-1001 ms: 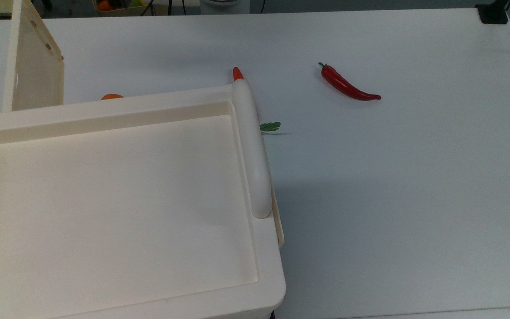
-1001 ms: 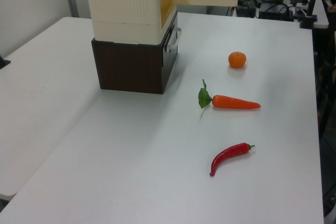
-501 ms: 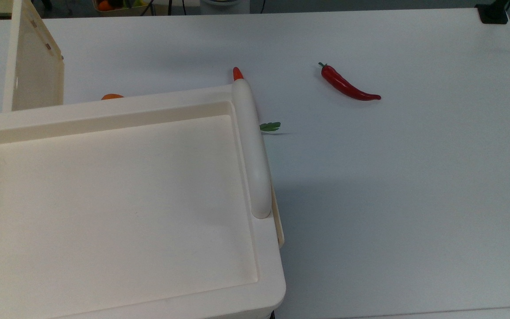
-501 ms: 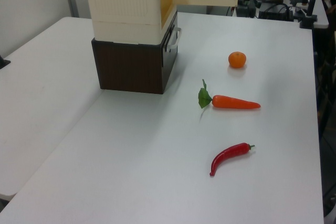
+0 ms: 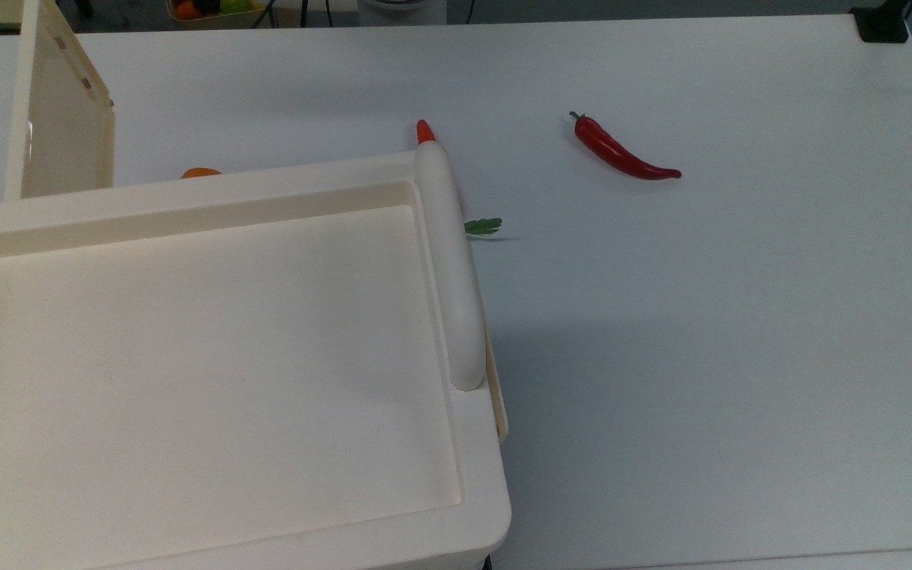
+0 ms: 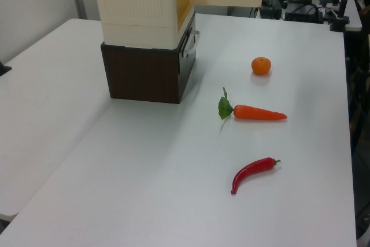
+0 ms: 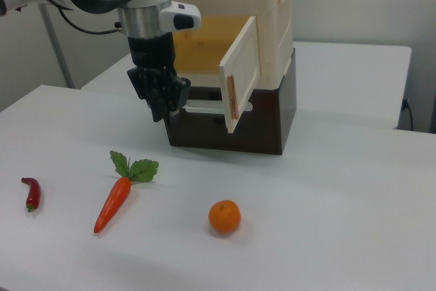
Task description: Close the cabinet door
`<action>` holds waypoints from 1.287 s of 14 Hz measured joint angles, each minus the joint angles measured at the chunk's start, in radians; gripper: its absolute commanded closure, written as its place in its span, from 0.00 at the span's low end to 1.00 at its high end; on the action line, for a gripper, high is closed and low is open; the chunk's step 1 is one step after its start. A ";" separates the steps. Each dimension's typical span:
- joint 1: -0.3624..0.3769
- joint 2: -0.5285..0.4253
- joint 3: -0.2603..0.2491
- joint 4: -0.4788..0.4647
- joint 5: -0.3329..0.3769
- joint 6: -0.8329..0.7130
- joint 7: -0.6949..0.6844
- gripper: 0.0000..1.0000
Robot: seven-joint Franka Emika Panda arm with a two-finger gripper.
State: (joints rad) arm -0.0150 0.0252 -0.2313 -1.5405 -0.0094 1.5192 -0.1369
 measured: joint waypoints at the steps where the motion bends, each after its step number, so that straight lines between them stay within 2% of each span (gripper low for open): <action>1: -0.010 -0.003 -0.001 0.001 0.000 -0.006 -0.028 1.00; 6: -0.072 -0.018 -0.006 0.022 0.000 -0.094 -0.265 1.00; 9: -0.111 -0.022 -0.016 0.034 -0.004 -0.153 -0.538 1.00; 12: -0.125 -0.012 -0.056 0.033 -0.029 -0.146 -0.809 1.00; 18: -0.126 0.070 -0.113 0.032 -0.081 0.141 -1.161 1.00</action>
State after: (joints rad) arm -0.1412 0.0952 -0.3440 -1.5089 -0.0904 1.6606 -1.2981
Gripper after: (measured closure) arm 0.991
